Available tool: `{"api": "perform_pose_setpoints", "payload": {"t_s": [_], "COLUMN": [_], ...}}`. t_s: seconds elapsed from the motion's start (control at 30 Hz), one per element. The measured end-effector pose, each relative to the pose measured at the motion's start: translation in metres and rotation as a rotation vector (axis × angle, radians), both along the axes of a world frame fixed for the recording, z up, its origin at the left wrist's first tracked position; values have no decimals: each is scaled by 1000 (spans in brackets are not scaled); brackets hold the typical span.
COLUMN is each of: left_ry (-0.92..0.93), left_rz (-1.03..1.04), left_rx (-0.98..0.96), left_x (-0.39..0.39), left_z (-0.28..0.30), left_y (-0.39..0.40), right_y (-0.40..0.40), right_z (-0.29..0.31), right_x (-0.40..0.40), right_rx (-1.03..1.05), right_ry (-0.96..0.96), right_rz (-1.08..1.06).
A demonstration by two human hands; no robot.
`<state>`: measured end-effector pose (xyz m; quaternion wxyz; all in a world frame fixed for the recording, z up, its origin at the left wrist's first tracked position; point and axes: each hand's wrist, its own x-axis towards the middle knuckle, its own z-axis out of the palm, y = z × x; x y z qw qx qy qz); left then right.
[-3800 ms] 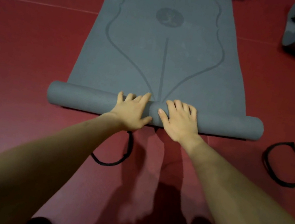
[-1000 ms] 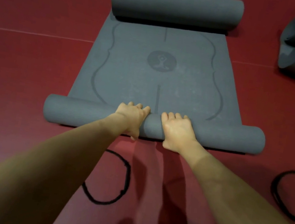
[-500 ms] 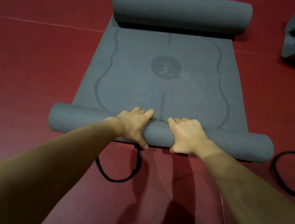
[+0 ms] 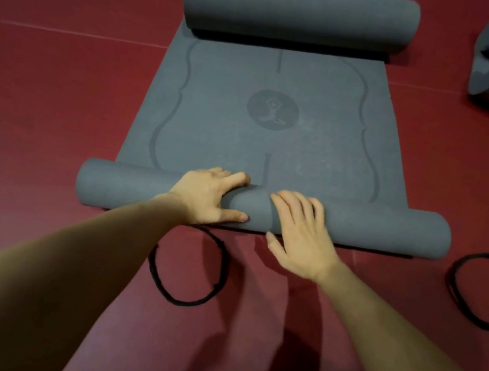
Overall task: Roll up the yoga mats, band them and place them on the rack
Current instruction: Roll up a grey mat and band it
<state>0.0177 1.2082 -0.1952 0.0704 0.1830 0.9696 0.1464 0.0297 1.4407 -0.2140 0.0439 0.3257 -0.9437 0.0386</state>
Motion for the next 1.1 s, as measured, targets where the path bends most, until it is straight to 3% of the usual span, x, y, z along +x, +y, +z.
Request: {"api": "perform_pose_setpoints", "payload": {"t_s": [0.13, 0.3, 0.4, 0.5, 0.6, 0.7, 0.8, 0.97, 1.1], "left_ry": [-11, 382, 479, 455, 416, 321, 159, 403, 327], "left_rz": [24, 182, 168, 196, 246, 290, 309, 301, 273], "left_rx": [-60, -83, -61, -82, -77, -70, -110, -163, -78], "left_x": [-17, -13, -7, -1, -9, -33, -56, -57, -62], "left_z": [-1, -17, -23, -29, -29, -21, -8, -12, -14], "left_y": [-2, 14, 25, 29, 31, 32, 31, 31, 26], "right_y": [-13, -20, -22, -23, -24, -23, -21, -23, -36], "right_z": [-6, 11, 11, 5, -5, -14, -16, -2, 11], "right_x": [-12, -58, -78, -81, -63, -50, -53, -86, -117], "right_rx": [-32, 70, 84, 23, -224, -220, -175, -39, 45], "right_ry": [-16, -93, -139, -88, 121, 243, 176, 11, -120], "right_rz": [-99, -97, -93, -128, -182, -149, -158, -159, -190]}}
